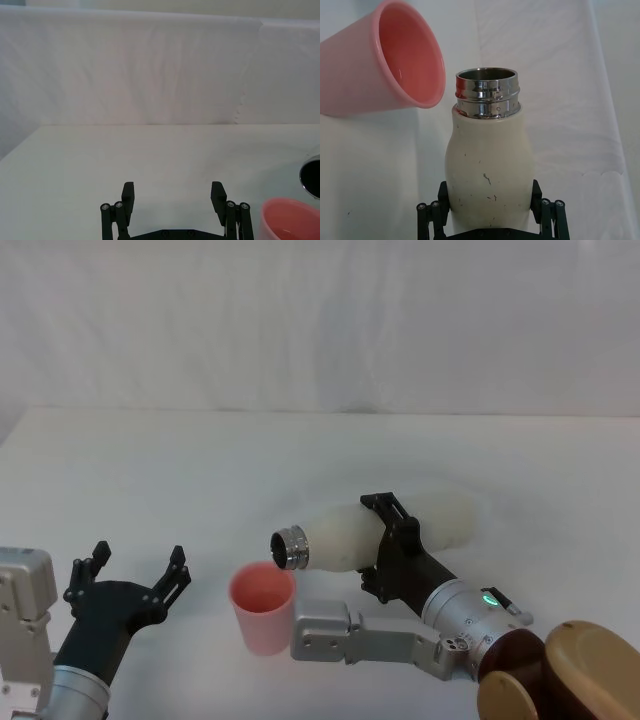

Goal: Grasp the thermos with one hand and pour water into the cup lid.

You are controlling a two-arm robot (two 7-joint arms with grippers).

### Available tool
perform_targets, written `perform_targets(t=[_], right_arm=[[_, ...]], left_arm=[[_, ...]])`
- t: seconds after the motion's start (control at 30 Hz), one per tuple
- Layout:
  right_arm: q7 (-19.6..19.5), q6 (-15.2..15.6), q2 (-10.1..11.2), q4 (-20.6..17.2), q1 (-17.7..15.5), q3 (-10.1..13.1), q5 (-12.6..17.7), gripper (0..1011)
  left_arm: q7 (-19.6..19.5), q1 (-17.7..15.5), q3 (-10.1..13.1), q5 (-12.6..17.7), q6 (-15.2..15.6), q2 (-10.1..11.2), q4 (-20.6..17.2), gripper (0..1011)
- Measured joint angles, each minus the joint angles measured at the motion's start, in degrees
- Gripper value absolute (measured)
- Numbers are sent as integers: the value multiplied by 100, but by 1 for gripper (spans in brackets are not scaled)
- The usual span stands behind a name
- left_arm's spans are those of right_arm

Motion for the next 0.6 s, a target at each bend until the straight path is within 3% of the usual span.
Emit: perform_targets(t=[0.6], right_arm=[[33, 0, 24, 41, 74, -66, -234, 957]], left_arm=[[0, 0, 0, 0, 0, 0, 0, 1001]])
